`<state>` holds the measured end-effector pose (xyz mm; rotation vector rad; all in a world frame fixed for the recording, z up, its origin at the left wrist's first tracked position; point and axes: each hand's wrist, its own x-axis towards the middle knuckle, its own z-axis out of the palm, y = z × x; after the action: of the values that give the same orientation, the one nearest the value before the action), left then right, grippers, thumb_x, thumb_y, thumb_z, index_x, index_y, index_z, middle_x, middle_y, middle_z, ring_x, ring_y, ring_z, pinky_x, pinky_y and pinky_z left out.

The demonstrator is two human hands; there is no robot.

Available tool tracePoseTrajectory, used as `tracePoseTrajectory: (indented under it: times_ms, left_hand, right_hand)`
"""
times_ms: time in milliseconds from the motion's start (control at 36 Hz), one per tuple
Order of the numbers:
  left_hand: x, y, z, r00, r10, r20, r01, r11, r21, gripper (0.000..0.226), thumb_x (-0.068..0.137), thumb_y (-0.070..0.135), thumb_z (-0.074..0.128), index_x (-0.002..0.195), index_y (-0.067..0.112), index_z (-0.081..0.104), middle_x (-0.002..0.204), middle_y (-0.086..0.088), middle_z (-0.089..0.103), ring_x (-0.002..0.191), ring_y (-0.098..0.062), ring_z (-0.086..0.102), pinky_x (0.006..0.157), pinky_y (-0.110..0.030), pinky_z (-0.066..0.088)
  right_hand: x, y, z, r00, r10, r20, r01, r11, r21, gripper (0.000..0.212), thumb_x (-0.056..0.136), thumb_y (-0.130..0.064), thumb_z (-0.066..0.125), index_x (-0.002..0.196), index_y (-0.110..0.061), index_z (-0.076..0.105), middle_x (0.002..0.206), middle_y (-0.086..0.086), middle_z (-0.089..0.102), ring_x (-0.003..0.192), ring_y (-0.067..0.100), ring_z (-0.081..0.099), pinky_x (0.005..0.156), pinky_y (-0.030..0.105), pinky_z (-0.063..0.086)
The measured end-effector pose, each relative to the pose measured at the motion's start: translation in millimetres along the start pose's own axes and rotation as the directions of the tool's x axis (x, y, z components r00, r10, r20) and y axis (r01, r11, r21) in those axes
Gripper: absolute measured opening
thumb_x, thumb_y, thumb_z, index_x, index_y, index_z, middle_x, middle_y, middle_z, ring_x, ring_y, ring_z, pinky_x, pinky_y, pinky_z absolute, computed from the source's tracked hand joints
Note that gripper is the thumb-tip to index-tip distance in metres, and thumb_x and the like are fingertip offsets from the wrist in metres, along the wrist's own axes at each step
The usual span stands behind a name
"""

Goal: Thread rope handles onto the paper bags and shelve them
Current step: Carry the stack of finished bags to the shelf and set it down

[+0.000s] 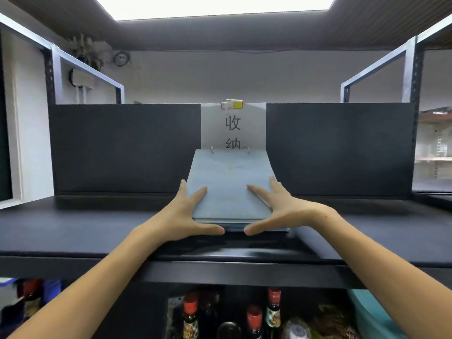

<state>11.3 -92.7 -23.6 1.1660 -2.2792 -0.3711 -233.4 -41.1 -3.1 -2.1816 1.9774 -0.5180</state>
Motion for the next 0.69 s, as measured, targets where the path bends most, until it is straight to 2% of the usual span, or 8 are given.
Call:
tracePoseTrajectory:
  times_ms: [83, 250, 417, 556, 611, 694]
  left_hand:
    - [0.6, 2.5, -1.8, 1.0, 0.002, -0.028, -0.003, 1.0, -0.025, 0.119, 0.051, 0.072, 0.062, 0.152, 0.029, 0.014, 0.158, -0.003, -0.016, 0.147, -0.017, 0.007, 0.115, -0.027, 0.014]
    - [6.7, 0.3, 5.6, 0.995, 0.018, -0.102, -0.019, 1.0, -0.014, 0.108, 0.06, 0.066, 0.065, 0.151, 0.027, 0.021, 0.159, -0.006, -0.006, 0.146, -0.018, 0.01, 0.115, -0.028, 0.015]
    - [4.9, -2.2, 2.1, 0.994, 0.015, -0.11, -0.02, 0.999, -0.045, 0.119, 0.048, 0.076, 0.065, 0.149, 0.039, 0.015, 0.159, -0.002, -0.01, 0.147, -0.017, 0.006, 0.116, -0.033, 0.019]
    - [4.6, -5.7, -2.7, 0.993, 0.013, -0.118, -0.022, 0.997, -0.072, 0.137, 0.026, 0.095, 0.055, 0.148, 0.044, 0.015, 0.16, -0.003, -0.007, 0.147, -0.016, 0.005, 0.113, -0.032, 0.018]
    - [3.1, -5.6, -2.0, 0.994, 0.02, -0.108, -0.028, 0.997, -0.076, 0.133, 0.032, 0.092, 0.058, 0.148, 0.044, 0.014, 0.16, -0.003, -0.007, 0.147, -0.016, 0.005, 0.114, -0.033, 0.018]
    - [0.3, -3.9, -0.2, 0.994, 0.025, -0.103, -0.033, 0.997, -0.073, 0.119, 0.048, 0.076, 0.066, 0.149, 0.043, 0.013, 0.16, -0.003, -0.007, 0.147, -0.017, 0.006, 0.114, -0.033, 0.018]
  right_hand:
    - [0.4, 0.6, 1.2, 0.997, -0.048, -0.066, 0.047, 0.999, -0.008, 0.11, 0.063, -0.064, 0.074, 0.148, -0.047, 0.006, 0.156, 0.004, -0.022, 0.144, 0.018, -0.02, 0.12, 0.043, 0.004]
    - [6.2, 0.5, 6.1, 0.984, -0.064, -0.166, 0.061, 0.998, -0.026, 0.103, 0.064, -0.064, 0.073, 0.147, -0.046, 0.014, 0.159, 0.005, -0.009, 0.146, 0.018, -0.009, 0.117, 0.038, 0.009]
    - [0.4, 3.0, 1.5, 0.981, -0.079, -0.175, 0.071, 0.996, -0.05, 0.107, 0.061, -0.071, 0.07, 0.144, -0.055, 0.005, 0.158, -0.002, -0.019, 0.144, 0.016, -0.022, 0.117, 0.043, 0.01]
    - [-5.8, 5.9, 1.5, 0.972, -0.099, -0.211, 0.096, 0.995, -0.023, 0.105, 0.061, -0.07, 0.07, 0.144, -0.054, 0.007, 0.158, -0.006, -0.018, 0.145, 0.013, -0.018, 0.118, 0.043, 0.011]
    - [-5.7, 8.7, 4.1, 0.967, -0.104, -0.231, 0.101, 0.995, -0.028, 0.105, 0.06, -0.071, 0.069, 0.144, -0.054, 0.009, 0.158, -0.007, -0.015, 0.145, 0.013, -0.015, 0.119, 0.043, 0.013]
    - [-6.0, 11.7, 8.1, 0.965, -0.094, -0.246, 0.094, 0.995, -0.014, 0.106, 0.055, -0.077, 0.065, 0.143, -0.055, 0.011, 0.159, -0.008, -0.012, 0.146, 0.011, -0.01, 0.118, 0.043, 0.016]
